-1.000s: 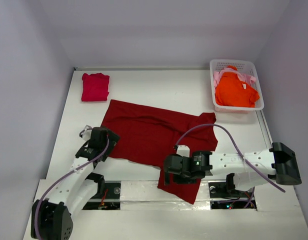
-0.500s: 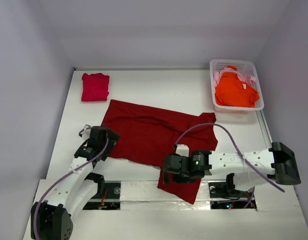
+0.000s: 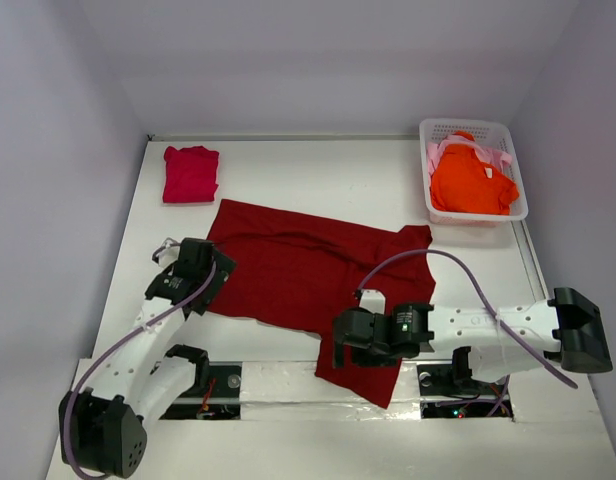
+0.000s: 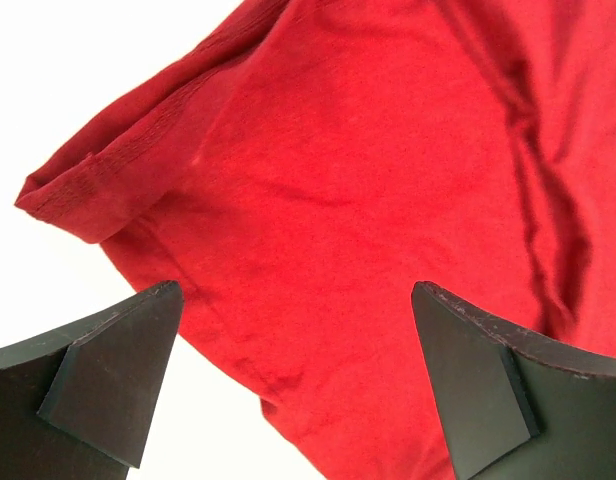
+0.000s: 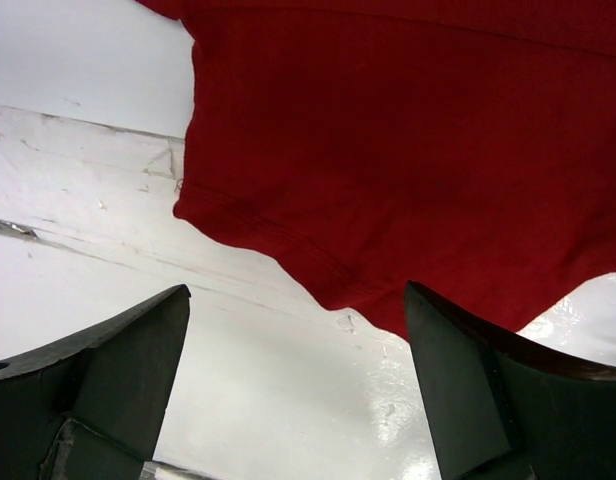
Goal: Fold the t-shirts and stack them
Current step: Fold the tshirt
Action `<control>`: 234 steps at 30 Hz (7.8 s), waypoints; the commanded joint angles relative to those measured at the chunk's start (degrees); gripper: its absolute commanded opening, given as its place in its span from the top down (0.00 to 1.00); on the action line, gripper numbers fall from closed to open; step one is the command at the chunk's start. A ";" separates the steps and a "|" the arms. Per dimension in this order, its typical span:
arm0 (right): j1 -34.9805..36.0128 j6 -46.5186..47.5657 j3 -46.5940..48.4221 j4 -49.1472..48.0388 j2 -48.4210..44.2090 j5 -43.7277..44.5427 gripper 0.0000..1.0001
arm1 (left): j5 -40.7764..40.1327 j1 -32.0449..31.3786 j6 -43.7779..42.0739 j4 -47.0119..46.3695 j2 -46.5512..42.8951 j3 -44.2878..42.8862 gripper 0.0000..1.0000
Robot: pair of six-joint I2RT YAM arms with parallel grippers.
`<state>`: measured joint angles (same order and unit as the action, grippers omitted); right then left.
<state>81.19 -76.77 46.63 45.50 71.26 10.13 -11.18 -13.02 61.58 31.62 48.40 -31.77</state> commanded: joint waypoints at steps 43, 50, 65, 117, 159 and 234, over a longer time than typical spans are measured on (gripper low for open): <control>-5.51 7.34 -1.02 -6.30 2.21 -0.81 0.09 | 3.63 -5.35 11.01 12.94 0.82 -5.04 0.02; -5.51 8.13 0.12 -4.81 2.56 -0.37 0.09 | 8.96 -5.35 13.04 4.26 -2.43 2.04 0.02; -5.51 7.34 3.38 -2.34 4.76 -0.90 0.10 | 9.95 -5.35 16.99 -1.73 -10.52 10.23 0.04; -8.85 12.35 -0.05 -5.15 3.35 -0.02 0.10 | 9.07 -6.41 19.80 -4.63 1.43 11.46 0.21; -11.05 11.99 -7.96 -5.94 0.10 -9.34 0.14 | 11.88 -6.41 11.28 -8.94 5.30 9.97 1.00; -12.01 5.58 4.96 16.28 -10.18 7.87 1.00 | 7.93 -6.41 4.16 -9.47 4.86 2.94 1.00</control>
<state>70.35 -70.87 48.77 58.19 61.60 12.53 -1.93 -19.18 67.92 22.39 52.80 -26.65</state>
